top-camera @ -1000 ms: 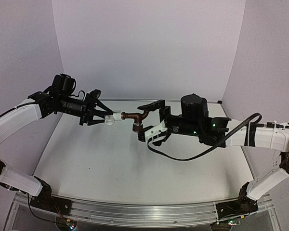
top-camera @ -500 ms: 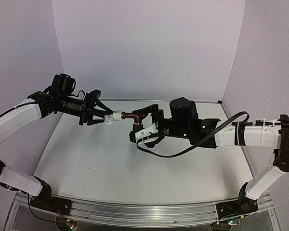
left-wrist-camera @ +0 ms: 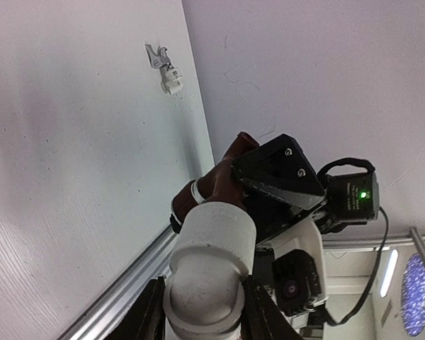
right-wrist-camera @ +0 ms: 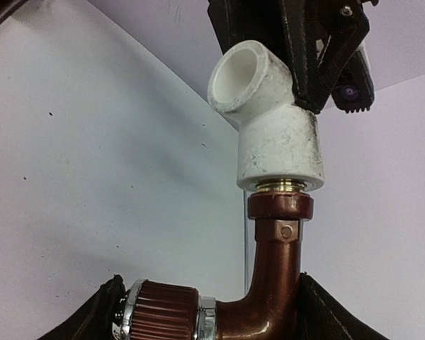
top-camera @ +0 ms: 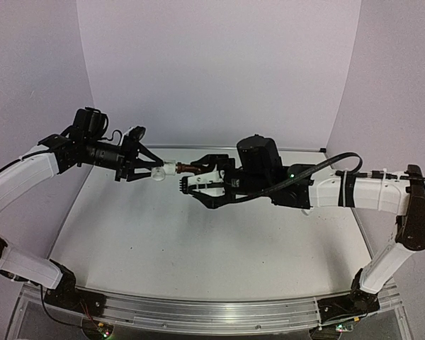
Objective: Install the water faucets
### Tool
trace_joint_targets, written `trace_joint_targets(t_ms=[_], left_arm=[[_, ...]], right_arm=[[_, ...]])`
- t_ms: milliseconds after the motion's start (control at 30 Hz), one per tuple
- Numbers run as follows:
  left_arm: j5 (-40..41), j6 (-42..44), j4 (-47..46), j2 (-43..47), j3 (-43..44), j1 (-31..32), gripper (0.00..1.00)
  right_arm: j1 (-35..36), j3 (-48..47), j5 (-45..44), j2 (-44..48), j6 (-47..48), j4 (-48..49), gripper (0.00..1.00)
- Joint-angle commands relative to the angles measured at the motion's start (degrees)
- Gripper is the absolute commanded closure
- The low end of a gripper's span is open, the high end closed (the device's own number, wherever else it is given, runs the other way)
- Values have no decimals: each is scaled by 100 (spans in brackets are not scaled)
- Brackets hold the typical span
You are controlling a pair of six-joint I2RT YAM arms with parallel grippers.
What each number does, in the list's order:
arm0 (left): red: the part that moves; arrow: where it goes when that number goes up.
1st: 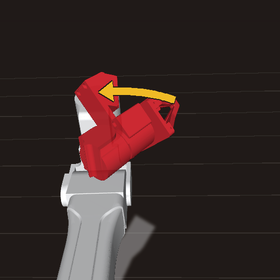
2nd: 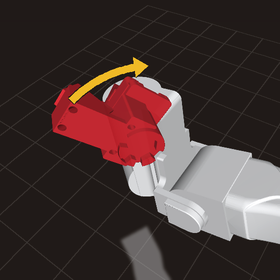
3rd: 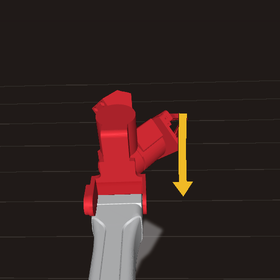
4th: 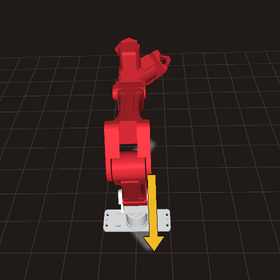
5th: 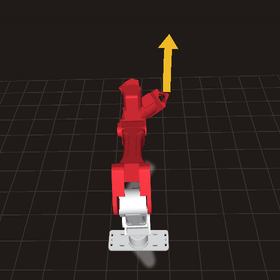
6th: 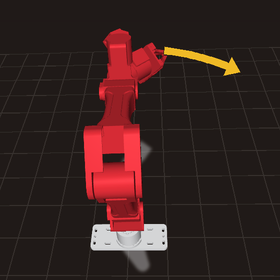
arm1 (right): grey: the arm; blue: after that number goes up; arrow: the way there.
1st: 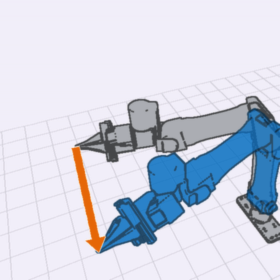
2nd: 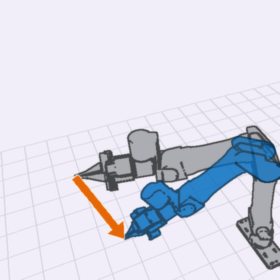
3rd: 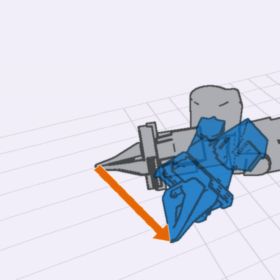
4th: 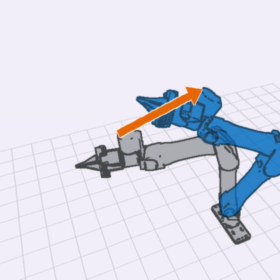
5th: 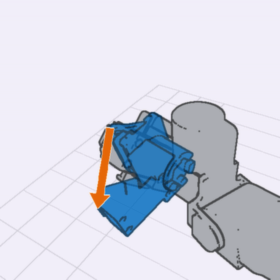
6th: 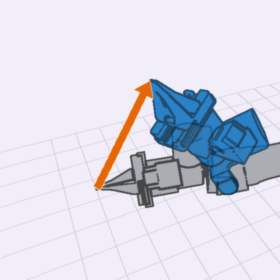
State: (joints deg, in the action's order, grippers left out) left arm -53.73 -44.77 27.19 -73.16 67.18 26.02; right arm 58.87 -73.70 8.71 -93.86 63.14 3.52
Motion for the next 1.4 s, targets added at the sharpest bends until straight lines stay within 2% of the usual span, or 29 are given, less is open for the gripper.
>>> trace_joint_targets(t_ms=[0,100,167,267,300,333,367,433,467,500,567,600,667,700,800,867,900,1000,1133,1300,1367], left_arm=[[273,1941,-271,365,251,70,100],[102,3835,-266,558,142,101,100],[-76,4983,-272,740,-116,110,100],[-141,6110,-277,782,-253,119,100],[-149,6301,-280,753,-254,122,100],[-197,6423,-273,691,-240,123,100],[-277,6483,-275,636,-215,118,100],[-411,6468,-273,524,-195,115,100],[-476,6426,-274,481,-202,114,100],[-502,6368,-272,460,-231,114,100],[-323,6172,-273,464,-315,114,100],[-145,5986,-271,469,-337,112,100],[104,5561,-272,503,-413,109,100],[181,5369,-273,534,-459,106,100],[583,4790,-275,663,-571,105,100],[892,4370,-275,724,-622,106,100],[1024,4182,-276,767,-649,107,100],[1418,3471,-269,787,-639,97,100],[1417,2773,-249,768,-541,95,100],[1121,2389,-249,825,-374,92,100],[1088,2336,-244,832,-298,88,100]], right_arm=[[23,-631,1316,138,-1615,-713,91],[-80,-962,2473,92,-2566,-1336,100],[-205,-1151,3597,41,-3429,-1576,100],[-503,-1442,5484,-149,-4787,-1610,100],[-654,-1564,6422,-254,-5489,-1584,100],[-726,-1661,6950,-373,-5979,-1410,100],[-770,-1728,7401,-496,-6643,-1184,98],[-793,-1960,8068,-786,-7848,-992,82],[-814,-1993,8122,-846,-8225,-993,72],[-862,-1942,8033,-828,-8408,-1000,63],[-1041,-1673,7620,-631,-8439,-1006,33],[-1178,-1445,7198,-459,-8291,-1008,22],[-1483,-955,6344,-58,-7827,-1051,6],[-1674,-787,5787,74,-7717,-1063,2],[-2096,-559,3824,367,-7361,-1449,2],[-2127,-500,2454,547,-6684,-1680,2],[-2122,-408,2166,679,-6379,-1662,2],[-1723,9,1782,1059,-5136,-1155,2],[-926,536,1446,1265,-3849,-347,2],[-337,124,468,578,-3649,-18,2],[-320,-95,653,309,-3784,-13,2]])
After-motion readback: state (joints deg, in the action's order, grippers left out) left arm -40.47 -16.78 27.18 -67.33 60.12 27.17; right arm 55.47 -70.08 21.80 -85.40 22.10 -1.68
